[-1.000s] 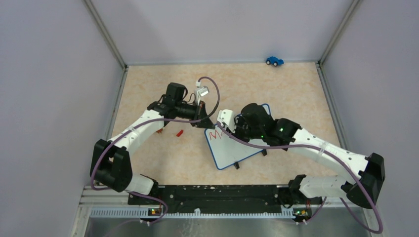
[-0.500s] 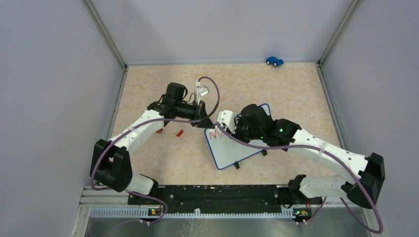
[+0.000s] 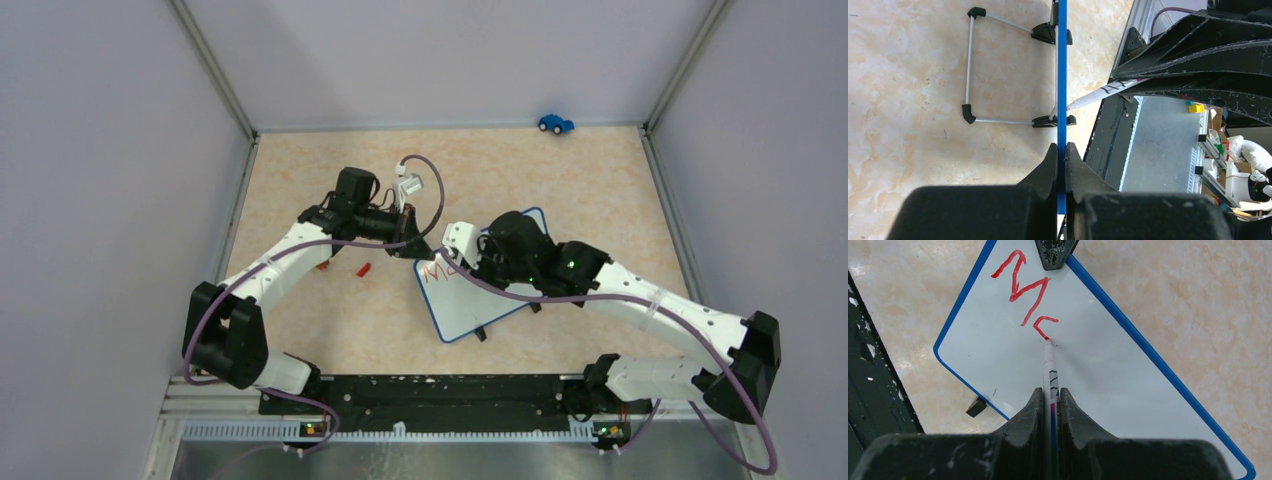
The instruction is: Write a sentence on the whiteboard
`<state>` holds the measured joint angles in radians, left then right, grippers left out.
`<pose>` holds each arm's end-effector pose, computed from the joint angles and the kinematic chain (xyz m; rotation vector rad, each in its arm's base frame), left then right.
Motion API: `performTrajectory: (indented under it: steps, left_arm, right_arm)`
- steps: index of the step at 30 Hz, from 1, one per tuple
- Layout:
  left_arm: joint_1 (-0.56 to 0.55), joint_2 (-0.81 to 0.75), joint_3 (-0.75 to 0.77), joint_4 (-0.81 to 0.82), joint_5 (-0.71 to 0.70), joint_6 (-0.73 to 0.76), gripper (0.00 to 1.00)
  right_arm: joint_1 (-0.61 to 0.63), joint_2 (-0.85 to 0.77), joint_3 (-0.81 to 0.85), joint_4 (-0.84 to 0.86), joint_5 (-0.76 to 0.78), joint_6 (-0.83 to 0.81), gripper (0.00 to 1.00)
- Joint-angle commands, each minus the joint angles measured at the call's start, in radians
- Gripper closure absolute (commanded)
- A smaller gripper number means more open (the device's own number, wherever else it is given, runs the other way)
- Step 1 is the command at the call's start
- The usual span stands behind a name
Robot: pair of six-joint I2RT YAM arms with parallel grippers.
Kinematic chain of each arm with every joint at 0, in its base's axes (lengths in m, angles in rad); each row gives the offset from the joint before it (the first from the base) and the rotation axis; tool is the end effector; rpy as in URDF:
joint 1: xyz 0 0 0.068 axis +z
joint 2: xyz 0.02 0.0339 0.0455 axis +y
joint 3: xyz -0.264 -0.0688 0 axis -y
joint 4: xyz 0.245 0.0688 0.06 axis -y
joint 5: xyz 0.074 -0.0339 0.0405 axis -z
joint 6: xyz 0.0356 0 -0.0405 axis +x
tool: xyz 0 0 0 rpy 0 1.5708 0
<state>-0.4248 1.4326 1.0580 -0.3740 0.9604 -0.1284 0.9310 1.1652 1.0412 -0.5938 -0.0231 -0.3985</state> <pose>0.2638 -0.1514 0.2769 0.8347 2.1425 -1.3905 0.1480 0.2002 0.3132 -1.4326 1.8083 0.3015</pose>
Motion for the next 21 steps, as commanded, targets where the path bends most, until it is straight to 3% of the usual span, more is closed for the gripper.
performTrajectory:
  steps: [1, 21]
  left_arm:
    - [0.000, -0.006, -0.007, 0.006, 0.046, -0.005, 1.00]
    - [0.000, -0.003, -0.011, 0.012, 0.054, -0.004, 1.00]
  right_arm:
    - [-0.018, -0.012, 0.042, 0.033, 0.095, 0.004, 1.00]
    - [-0.008, 0.026, 0.096, 0.037, 0.028, 0.029, 1.00]
